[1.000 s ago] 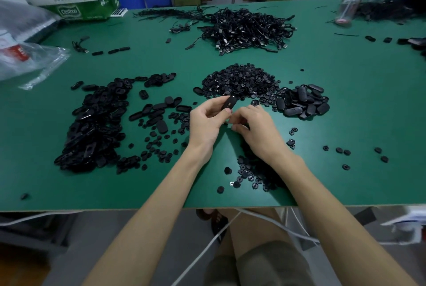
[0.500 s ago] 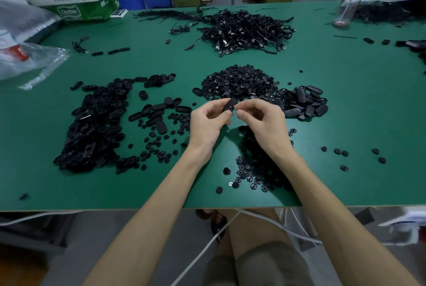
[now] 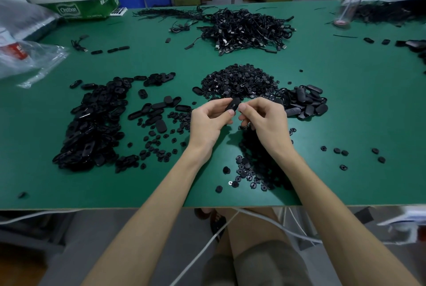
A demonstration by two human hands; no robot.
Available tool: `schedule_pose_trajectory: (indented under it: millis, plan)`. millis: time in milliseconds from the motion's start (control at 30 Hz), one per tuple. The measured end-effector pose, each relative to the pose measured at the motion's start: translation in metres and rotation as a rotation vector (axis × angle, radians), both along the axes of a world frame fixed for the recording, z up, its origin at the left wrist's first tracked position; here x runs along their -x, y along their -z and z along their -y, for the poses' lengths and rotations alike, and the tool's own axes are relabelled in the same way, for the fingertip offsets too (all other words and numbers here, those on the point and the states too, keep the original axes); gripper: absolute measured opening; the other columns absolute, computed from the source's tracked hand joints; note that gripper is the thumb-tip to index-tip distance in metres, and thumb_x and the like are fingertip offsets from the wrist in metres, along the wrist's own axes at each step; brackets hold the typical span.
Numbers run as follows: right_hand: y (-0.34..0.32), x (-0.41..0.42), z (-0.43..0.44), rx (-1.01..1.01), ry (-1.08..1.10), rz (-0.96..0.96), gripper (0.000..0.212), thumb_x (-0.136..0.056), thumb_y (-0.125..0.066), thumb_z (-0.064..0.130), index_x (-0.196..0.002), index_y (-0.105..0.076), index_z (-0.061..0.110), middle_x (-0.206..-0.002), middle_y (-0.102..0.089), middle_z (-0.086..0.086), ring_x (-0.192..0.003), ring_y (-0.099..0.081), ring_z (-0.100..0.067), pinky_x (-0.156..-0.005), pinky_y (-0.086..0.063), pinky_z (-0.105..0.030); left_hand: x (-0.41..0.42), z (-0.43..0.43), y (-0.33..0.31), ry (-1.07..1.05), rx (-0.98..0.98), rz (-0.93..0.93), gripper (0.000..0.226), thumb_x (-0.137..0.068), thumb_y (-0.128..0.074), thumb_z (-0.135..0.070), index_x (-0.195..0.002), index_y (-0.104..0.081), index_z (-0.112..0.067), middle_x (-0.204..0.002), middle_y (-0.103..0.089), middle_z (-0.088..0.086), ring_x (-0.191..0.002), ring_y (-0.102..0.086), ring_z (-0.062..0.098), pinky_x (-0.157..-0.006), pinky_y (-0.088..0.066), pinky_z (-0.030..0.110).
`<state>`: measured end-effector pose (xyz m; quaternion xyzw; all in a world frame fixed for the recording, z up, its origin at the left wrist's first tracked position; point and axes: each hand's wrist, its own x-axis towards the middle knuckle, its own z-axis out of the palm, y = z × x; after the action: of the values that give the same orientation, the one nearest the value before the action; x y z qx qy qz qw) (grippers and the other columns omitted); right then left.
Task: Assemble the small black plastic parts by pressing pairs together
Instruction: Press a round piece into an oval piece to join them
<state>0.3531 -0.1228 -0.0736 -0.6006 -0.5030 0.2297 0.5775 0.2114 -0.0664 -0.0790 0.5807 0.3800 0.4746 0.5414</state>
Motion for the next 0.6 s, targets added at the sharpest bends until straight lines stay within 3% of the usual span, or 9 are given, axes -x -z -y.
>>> schedule_pose_trajectory:
  millis: [433, 600]
  plan:
    - [-0.0004, -0.0005, 0.0000, 0.015, -0.033, -0.002, 0.002, -0.096, -0.072, 0.016, -0.097, -0.074, 0.015, -0.077, -0.075, -0.002, -0.066, -0.068, -0.010, -0.062, -0.050, -0.018, -0.0004, -0.0001, -0.0002, -0.001, -0.012, -0.028, 0.032, -0.090, -0.075, 0.001, -0.121, -0.074, -0.005, -0.107, -0.078, 0.006, -0.096, -0.074, 0.014, -0.078, -0.057, 0.022]
    - [-0.0022, 0.0013, 0.0003, 0.012, -0.064, 0.061, 0.014, -0.097, -0.068, 0.006, -0.106, -0.077, 0.011, -0.083, -0.076, 0.001, -0.074, -0.071, -0.007, -0.064, -0.055, -0.025, 0.0001, 0.0001, 0.0005, -0.002, -0.010, -0.027, 0.033, -0.091, -0.072, 0.003, -0.124, -0.073, -0.004, -0.108, -0.078, 0.005, -0.094, -0.073, 0.011, -0.083, -0.059, 0.023]
